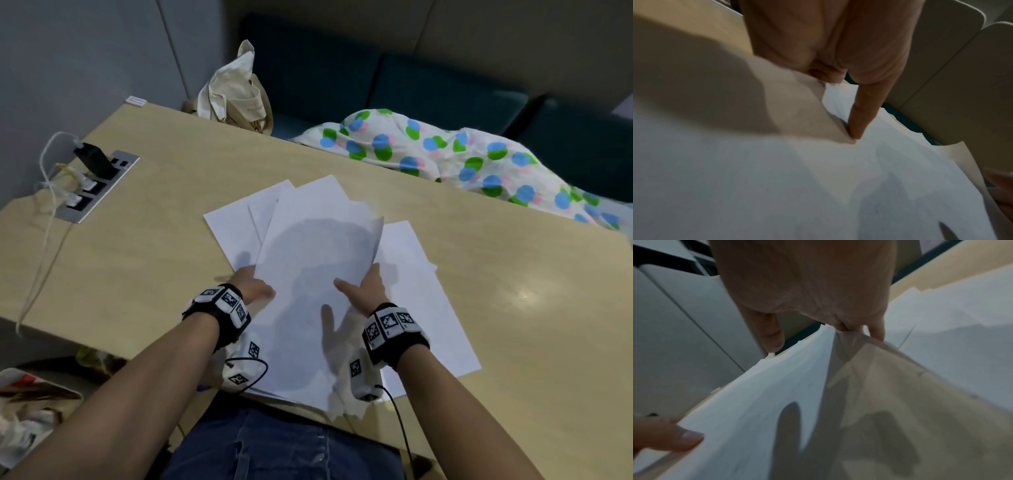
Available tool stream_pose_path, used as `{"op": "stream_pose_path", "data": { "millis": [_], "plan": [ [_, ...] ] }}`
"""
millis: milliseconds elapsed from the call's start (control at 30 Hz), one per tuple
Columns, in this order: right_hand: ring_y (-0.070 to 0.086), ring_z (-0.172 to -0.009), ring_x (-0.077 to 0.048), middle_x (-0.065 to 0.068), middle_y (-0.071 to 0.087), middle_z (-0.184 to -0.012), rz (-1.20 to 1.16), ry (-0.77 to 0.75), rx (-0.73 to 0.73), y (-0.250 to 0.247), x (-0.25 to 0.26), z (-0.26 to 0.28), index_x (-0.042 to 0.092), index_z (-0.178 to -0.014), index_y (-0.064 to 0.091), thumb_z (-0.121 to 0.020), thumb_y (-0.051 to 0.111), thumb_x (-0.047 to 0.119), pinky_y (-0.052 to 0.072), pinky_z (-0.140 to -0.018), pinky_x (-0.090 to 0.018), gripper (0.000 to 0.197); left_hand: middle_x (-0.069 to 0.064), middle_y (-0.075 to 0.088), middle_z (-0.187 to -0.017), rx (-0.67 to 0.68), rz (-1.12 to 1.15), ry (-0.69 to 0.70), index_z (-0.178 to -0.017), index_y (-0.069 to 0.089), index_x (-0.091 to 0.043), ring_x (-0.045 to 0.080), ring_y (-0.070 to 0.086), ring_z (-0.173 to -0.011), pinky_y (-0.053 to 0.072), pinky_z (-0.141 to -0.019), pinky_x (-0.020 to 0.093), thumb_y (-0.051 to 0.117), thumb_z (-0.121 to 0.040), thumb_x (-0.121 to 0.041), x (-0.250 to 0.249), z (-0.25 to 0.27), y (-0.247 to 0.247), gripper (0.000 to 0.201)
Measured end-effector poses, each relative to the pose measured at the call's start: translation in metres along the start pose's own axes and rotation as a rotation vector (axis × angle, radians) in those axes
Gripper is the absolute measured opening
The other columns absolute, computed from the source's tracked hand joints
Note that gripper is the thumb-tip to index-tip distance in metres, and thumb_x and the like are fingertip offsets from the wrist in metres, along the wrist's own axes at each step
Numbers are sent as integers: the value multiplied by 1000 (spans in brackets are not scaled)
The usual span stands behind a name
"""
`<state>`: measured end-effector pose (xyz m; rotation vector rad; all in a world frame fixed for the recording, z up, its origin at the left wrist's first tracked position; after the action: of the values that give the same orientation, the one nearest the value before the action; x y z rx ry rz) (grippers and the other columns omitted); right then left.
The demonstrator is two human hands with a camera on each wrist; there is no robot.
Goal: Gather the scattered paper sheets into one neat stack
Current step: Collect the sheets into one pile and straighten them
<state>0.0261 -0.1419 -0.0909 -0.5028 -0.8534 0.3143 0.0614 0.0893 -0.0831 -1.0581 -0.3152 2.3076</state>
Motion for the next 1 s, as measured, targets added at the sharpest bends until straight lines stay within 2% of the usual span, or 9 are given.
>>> {"op": "stream_pose_path", "data": {
  "millis": [100,267,433,567,667,800,867,933,1000],
  "plan": [
    [21,-141,-35,-14,18,-155,237,57,-61,-11,-3,5,5,-150,6,-88,57,38,26,-114,-49,87,18,62,-124,-8,-36,-14,-123,56,1,33,59,-114,45,-96,35,68,-81,-5,4,-2,0,45],
    [42,-126,-40,-20,22,-148,219,194,-76,-26,-8,9,-3,-140,22,-91,41,2,41,-99,-40,53,15,59,-130,-4,118,-60,-135,46,-1,31,56,-119,43,-98,34,71,-79,-11,10,-7,8,62],
    [34,-130,-38,-19,26,-144,348,115,-66,0,-4,25,-3,-138,23,-91,41,5,34,-106,-39,52,14,59,-131,-18,154,-58,-141,41,-4,30,57,-118,45,-101,37,73,-74,-16,14,-8,20,75],
    [31,-131,-36,-16,29,-144,443,104,-36,-7,-6,28,3,-139,26,-90,42,9,33,-106,-44,52,8,61,-115,-34,77,-2,-132,50,-5,25,57,-100,44,-86,29,61,-83,-3,8,1,21,50],
    [31,-133,-34,-13,31,-144,440,184,-134,-40,-20,21,11,-140,28,-89,47,15,32,-107,-49,54,13,61,-127,-83,83,43,-133,49,-8,30,59,-111,48,-96,37,59,-82,-2,10,3,16,53],
    [34,-132,-39,-21,28,-146,281,385,-237,-85,-49,16,2,-141,22,-84,63,23,38,-105,-48,74,14,55,-136,-201,248,64,-139,45,-9,32,55,-121,44,-105,45,61,-78,-3,21,2,-1,63],
    [50,-119,-36,-22,42,-138,77,447,-224,-91,-56,14,-3,-139,25,-80,70,26,50,-85,-41,80,14,54,-138,-247,244,64,-140,43,-8,31,56,-120,44,-104,43,60,-75,-6,23,2,-7,68],
    [60,-95,-32,-22,56,-126,-62,465,-156,-85,-55,11,-5,-136,36,-76,73,28,46,-56,-30,78,13,53,-136,-280,139,22,-139,42,-7,29,54,-118,43,-98,33,55,-82,0,23,4,-11,60],
    [58,-82,-30,-24,63,-115,-132,442,-117,-78,-56,4,-5,-128,49,-72,75,30,41,-50,-26,71,14,55,-134,-287,66,-5,-137,45,-6,32,54,-117,42,-94,33,53,-83,0,26,2,-10,54]
  ]
}}
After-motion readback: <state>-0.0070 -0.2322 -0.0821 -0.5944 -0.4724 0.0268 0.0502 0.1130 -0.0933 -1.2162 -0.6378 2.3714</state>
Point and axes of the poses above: each hand's wrist, its own z-axis away from the middle knuckle, its own y-axis out of the palm, x = y × z, the point moved 2 cm from there along -z, towards the middle knuckle
